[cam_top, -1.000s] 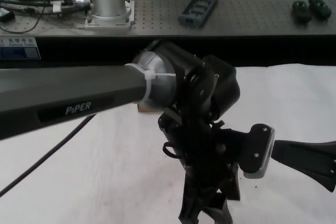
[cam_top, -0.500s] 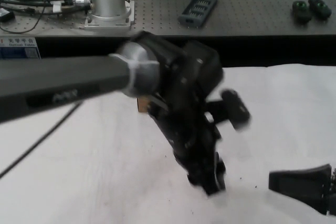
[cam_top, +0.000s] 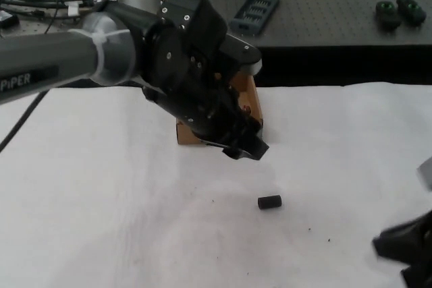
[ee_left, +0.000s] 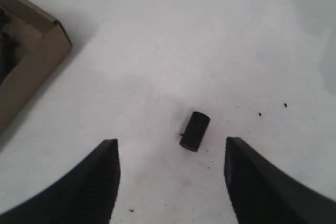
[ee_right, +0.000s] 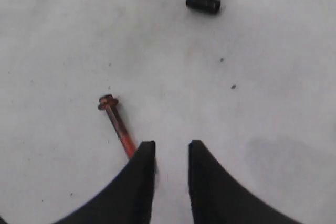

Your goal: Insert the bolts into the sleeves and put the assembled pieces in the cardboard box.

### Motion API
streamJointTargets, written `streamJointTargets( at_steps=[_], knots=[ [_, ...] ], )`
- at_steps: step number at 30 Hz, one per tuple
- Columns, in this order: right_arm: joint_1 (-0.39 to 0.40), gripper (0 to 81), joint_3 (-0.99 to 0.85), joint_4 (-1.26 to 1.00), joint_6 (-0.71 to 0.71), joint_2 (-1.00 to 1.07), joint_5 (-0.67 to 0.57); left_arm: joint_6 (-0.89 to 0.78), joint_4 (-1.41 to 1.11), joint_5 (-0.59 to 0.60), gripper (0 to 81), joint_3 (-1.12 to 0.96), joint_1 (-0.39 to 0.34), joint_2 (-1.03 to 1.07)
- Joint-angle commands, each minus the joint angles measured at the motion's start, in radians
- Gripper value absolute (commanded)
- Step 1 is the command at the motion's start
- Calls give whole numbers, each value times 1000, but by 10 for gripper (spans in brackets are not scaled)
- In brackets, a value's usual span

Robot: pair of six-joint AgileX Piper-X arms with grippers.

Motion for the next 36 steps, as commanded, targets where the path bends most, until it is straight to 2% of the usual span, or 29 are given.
streamJointTargets(
  at_steps=[1, 6, 8, 14, 19, 26, 36],
  knots=[
    [77, 298, -10, 11, 60, 80, 59, 16, 22, -9, 430, -5, 38, -14],
    [232, 231, -30, -9, 67, 227, 99, 7, 71, 22, 430, -5, 102, -34],
    [283, 230, -49, -13, 67, 285, 102, 7, 86, 50, 430, -5, 129, -49],
    [367, 230, -127, -52, 65, 414, 116, -10, 79, 108, 428, -5, 199, -109],
    [386, 230, -210, -33, 19, 499, 125, -17, 79, 105, 428, -5, 225, -128],
    [386, 230, -268, 79, -126, 547, 184, -17, 81, 105, 428, -5, 224, -128],
    [386, 230, -271, 71, -148, 562, 184, -17, 81, 105, 428, -5, 224, -128]
  ],
)
